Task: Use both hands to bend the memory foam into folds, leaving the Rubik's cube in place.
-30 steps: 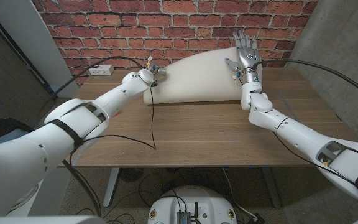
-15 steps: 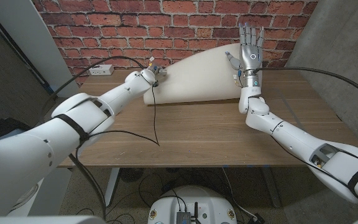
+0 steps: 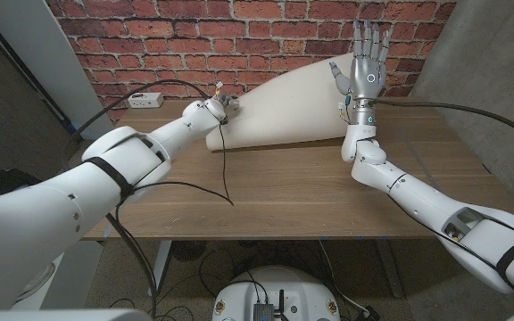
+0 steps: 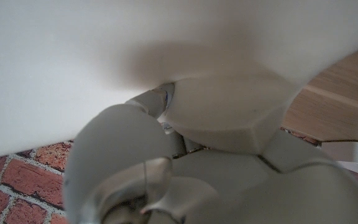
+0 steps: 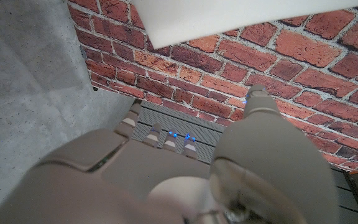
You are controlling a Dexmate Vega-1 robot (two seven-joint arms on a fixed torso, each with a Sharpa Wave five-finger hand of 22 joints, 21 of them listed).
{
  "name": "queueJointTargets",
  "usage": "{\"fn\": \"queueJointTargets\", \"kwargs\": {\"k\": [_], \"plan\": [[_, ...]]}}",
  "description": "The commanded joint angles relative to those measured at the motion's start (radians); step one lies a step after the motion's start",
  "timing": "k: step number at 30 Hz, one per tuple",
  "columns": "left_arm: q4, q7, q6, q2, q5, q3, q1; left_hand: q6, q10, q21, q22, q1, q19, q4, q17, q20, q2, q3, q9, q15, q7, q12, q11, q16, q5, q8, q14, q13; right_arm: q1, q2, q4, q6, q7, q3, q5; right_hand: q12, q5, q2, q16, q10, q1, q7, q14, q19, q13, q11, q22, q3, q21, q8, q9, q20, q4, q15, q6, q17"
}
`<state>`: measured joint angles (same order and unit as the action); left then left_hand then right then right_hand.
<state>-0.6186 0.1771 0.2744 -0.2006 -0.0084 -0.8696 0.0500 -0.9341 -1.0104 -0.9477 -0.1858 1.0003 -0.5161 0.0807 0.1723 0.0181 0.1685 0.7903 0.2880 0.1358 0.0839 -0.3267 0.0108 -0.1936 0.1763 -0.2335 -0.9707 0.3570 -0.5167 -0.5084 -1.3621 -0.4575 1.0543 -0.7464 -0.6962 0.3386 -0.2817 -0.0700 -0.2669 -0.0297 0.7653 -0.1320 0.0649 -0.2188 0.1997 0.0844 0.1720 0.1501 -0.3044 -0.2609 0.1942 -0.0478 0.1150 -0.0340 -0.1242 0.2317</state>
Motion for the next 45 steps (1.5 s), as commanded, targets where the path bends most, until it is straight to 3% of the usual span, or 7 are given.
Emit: {"fn": "queueJointTargets", "kwargs": {"k": [1,10,20,25,32,39,45], "plan": [[0.016,0.034,-0.009,0.016,0.023,-0.027,-0.024,-0.023,-0.086,-0.010,-0.003,-0.002,-0.004,0.006,0.003,0.003,0.011,0.005,0.003,0.011,0.016,-0.002,0.063,-0.005,-0.002,0.004,-0.011,0.003,-0.024,-0.054,-0.028,0.102,-0.020,-0.037,-0.023,0.048,-0.001,-0.021,-0.055,-0.203,0.018,0.003,0.202,-0.162,-0.001,0.009,0.005,0.023,-0.027,-0.037,-0.002,0.049,0.015,-0.105,-0.197,-0.009],[-0.010,0.049,0.000,0.016,0.033,-0.029,-0.028,-0.023,-0.084,-0.014,-0.002,-0.005,-0.002,0.006,0.004,0.003,0.011,0.004,0.004,0.015,0.015,0.000,0.066,-0.005,-0.002,0.007,-0.011,0.004,-0.045,-0.110,-0.073,0.181,-0.158,-0.044,-0.014,0.065,0.018,-0.055,-0.077,-0.359,0.001,0.012,0.320,-0.213,-0.004,-0.002,0.006,0.046,-0.022,-0.073,-0.007,0.056,0.006,-0.123,-0.394,-0.017],[-0.008,0.068,-0.003,0.026,0.032,-0.024,-0.029,-0.025,-0.087,-0.019,-0.002,-0.007,-0.001,0.009,0.004,0.004,0.012,0.006,0.006,0.014,0.015,0.000,0.066,-0.006,-0.002,0.008,-0.014,0.006,-0.027,-0.186,-0.133,0.282,-0.443,-0.073,-0.039,0.061,0.026,-0.059,-0.072,-0.402,-0.017,0.018,0.337,-0.220,-0.004,-0.003,0.006,0.050,-0.016,-0.079,-0.009,0.058,0.000,-0.127,-0.456,-0.021],[-0.028,0.083,0.019,0.023,0.028,-0.017,-0.022,-0.027,-0.087,-0.021,-0.001,-0.008,0.000,0.009,0.004,0.004,0.011,0.006,0.006,0.011,0.016,0.000,0.067,-0.006,-0.002,0.009,-0.016,0.006,-0.009,-0.203,-0.156,0.306,-0.585,-0.081,-0.051,0.077,0.025,-0.045,-0.091,-0.509,-0.016,0.024,0.432,-0.258,-0.002,-0.019,0.008,0.061,-0.017,-0.082,-0.010,0.048,0.015,-0.147,-0.537,-0.022],[-0.092,0.104,0.059,-0.002,0.017,0.005,0.005,-0.027,-0.087,-0.025,-0.001,-0.009,0.000,0.012,0.004,0.004,0.012,0.007,0.007,0.013,0.016,0.001,0.064,-0.007,-0.002,0.011,-0.018,0.006,0.013,-0.211,-0.185,0.298,-0.783,-0.082,-0.054,0.051,0.025,-0.004,-0.062,-0.489,-0.043,0.033,0.392,-0.247,-0.001,-0.020,0.009,0.045,-0.004,-0.061,-0.010,0.044,0.016,-0.140,-0.542,-0.020],[-0.166,0.107,0.099,-0.029,0.015,0.016,0.030,-0.026,-0.089,-0.030,-0.001,-0.011,-0.001,0.012,0.005,0.005,0.013,0.007,0.007,0.010,0.013,0.001,0.064,-0.005,-0.003,0.014,-0.016,0.007,0.020,-0.193,-0.191,0.261,-0.853,-0.083,-0.084,0.018,0.017,0.014,-0.043,-0.449,-0.064,0.019,0.364,-0.227,0.000,-0.016,0.009,0.036,0.013,-0.028,-0.009,0.037,0.012,-0.130,-0.503,-0.017],[-0.251,0.107,0.122,-0.064,0.034,0.011,0.058,-0.016,-0.078,-0.029,0.000,-0.018,0.015,0.007,0.007,0.003,0.014,0.003,0.006,0.009,0.004,0.010,0.063,-0.001,-0.004,0.021,-0.001,0.003,0.032,-0.174,-0.191,0.223,-0.940,-0.083,-0.075,0.012,0.008,-0.034,-0.046,-0.462,-0.061,0.012,0.374,-0.234,0.000,-0.018,0.009,0.056,0.016,-0.018,-0.008,0.034,0.002,-0.135,-0.505,-0.011]]}}
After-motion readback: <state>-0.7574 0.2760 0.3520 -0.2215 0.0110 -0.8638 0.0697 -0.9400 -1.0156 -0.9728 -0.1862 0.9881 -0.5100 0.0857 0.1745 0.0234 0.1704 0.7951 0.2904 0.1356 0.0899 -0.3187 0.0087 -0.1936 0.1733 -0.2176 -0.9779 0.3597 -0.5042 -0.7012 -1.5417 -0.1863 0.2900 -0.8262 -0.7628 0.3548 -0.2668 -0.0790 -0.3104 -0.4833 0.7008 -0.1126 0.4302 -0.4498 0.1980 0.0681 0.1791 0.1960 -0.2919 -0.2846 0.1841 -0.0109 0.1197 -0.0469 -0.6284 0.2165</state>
